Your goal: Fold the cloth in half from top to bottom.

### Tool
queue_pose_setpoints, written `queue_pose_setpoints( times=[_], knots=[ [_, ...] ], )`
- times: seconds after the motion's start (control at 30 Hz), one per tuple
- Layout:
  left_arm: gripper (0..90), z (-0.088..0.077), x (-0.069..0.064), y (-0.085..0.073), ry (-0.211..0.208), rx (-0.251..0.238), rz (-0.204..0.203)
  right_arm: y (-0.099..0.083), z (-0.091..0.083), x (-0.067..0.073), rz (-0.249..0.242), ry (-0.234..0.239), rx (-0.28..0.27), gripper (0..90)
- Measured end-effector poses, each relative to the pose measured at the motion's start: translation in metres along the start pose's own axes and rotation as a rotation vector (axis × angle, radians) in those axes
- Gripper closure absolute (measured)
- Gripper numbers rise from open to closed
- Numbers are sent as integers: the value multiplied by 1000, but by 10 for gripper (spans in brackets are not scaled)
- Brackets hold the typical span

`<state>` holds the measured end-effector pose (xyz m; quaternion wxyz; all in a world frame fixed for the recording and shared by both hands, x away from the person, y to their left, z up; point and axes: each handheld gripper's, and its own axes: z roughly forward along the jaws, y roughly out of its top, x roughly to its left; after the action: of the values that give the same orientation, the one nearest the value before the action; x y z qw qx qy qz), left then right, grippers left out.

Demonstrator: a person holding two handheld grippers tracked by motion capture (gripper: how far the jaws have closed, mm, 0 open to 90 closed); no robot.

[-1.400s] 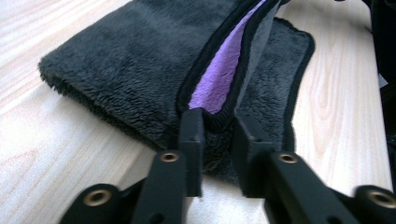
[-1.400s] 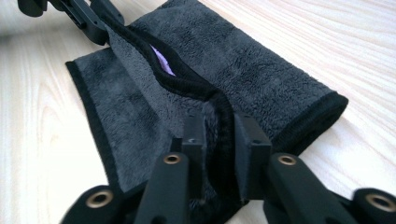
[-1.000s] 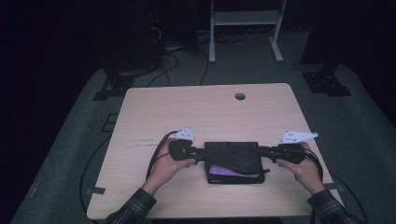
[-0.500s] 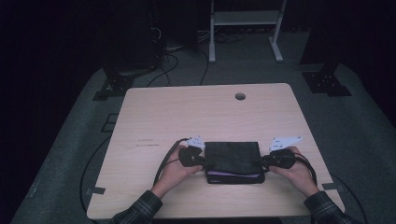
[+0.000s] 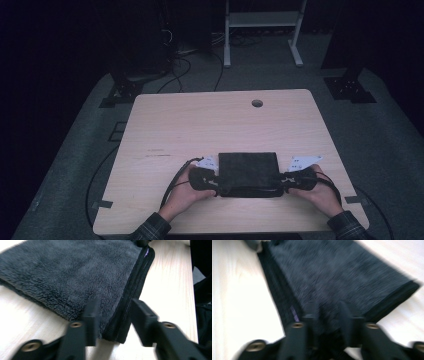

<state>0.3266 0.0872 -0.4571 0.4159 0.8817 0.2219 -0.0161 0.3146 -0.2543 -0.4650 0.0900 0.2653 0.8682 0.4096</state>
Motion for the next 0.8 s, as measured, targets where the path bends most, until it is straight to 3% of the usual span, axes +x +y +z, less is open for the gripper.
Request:
queue_pose_setpoints(
  times=[0.07, 0.2, 0.3, 0.53, 0.8],
  knots=[
    [429, -5, 0, 0, 46, -19, 4, 2, -1, -2, 17, -30, -35, 517],
    [275, -17, 6, -1, 151, -47, 16, 3, 0, -5, 42, -69, -59, 381],
    [223, -26, 11, -4, 200, -65, 3, 2, 0, -7, 53, -112, -65, 307],
    [150, -49, 22, -22, 277, -71, -29, -4, -15, -18, 90, -211, -112, 253],
    [82, -75, 35, -56, 327, -27, -102, -23, -30, -27, 136, -277, -89, 218]
  ],
)
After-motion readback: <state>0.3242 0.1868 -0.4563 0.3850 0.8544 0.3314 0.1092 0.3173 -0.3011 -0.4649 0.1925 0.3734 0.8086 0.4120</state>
